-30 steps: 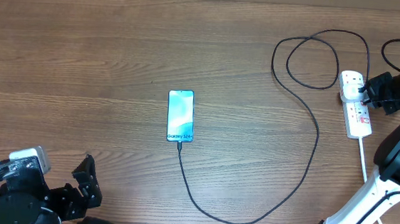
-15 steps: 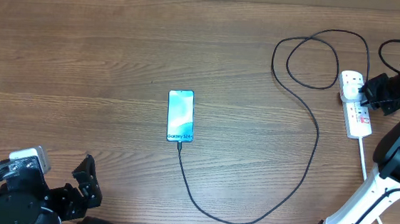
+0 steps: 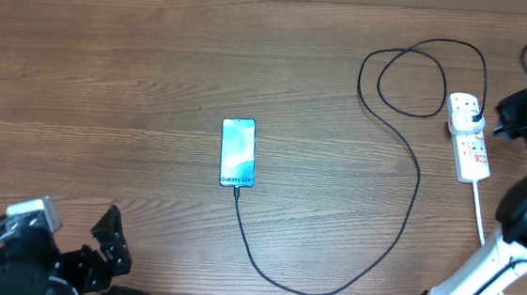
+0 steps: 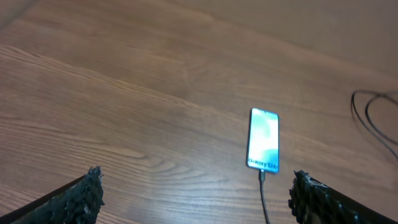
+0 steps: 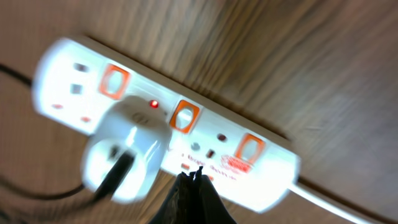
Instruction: Plug charger to phone and switch on socket
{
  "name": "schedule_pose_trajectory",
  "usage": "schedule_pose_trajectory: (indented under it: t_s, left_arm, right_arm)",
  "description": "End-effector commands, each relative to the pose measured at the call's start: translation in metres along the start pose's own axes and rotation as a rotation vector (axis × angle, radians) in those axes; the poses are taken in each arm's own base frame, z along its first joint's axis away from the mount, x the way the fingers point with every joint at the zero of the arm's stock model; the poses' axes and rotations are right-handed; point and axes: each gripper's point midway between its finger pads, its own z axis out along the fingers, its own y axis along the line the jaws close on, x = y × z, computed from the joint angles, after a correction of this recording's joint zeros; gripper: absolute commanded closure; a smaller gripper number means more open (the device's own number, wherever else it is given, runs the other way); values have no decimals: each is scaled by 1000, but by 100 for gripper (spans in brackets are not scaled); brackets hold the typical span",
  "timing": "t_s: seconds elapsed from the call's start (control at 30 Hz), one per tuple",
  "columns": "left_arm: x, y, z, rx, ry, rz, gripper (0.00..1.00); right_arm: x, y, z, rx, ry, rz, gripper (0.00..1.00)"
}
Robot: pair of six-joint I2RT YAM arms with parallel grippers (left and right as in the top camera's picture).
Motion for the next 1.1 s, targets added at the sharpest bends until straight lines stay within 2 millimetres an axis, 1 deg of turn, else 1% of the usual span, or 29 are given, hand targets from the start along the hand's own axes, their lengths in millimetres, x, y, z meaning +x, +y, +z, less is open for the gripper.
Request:
schedule_pose_trajectory:
  t_s: [0.0,0.1,0.2,0.33,0.37,0.47,0.5,0.57,0.63,0.7,0.73,0.8,0.9,0.97,1.07]
  left_arm:
    - [0,13,-18,-17,-89,-57,0]
    - [2,20,-33,-9,-154,-84,0]
    - [5,25,-46,6,-209,-103,0]
    - [9,30,-60,20,-270,-123,0]
    - [10,32,-63,23,-285,-128,0]
    - [13,34,-69,28,-312,-137,0]
    - [13,35,-70,26,-317,-140,0]
    - [14,35,-71,18,-319,-143,0]
    - [14,36,-71,6,-322,-148,0]
    - [15,37,-71,-8,-327,-155,0]
    - [15,38,-72,-14,-329,-158,0]
    - [15,39,-73,-38,-337,-170,0]
    - [15,41,-74,-73,-349,-187,0]
    - [15,43,-75,-95,-357,-197,0]
    - [17,44,-78,-108,-371,-206,0]
  right_arm:
    - [-6,5,-101,-124,-218,-9,96]
    - [7,11,-153,-232,-304,-14,96]
    - [28,21,-208,-381,-377,-51,96]
    - [68,34,-296,-641,-512,-149,96]
    - [82,35,-326,-722,-572,-182,96]
    - [112,29,-394,-865,-743,-205,96]
    - [122,28,-410,-896,-772,-224,96]
    - [134,27,-433,-939,-797,-256,96]
    - [142,29,-452,-984,-825,-294,96]
    - [156,32,-470,-1046,-829,-321,96]
    - [164,33,-478,-1083,-821,-326,96]
    - [189,37,-506,-1182,-839,-412,96]
    - [213,39,-536,-1285,-862,-487,96]
    - [222,38,-549,-1323,-874,-502,96]
    - [230,35,-553,-1336,-871,-503,96]
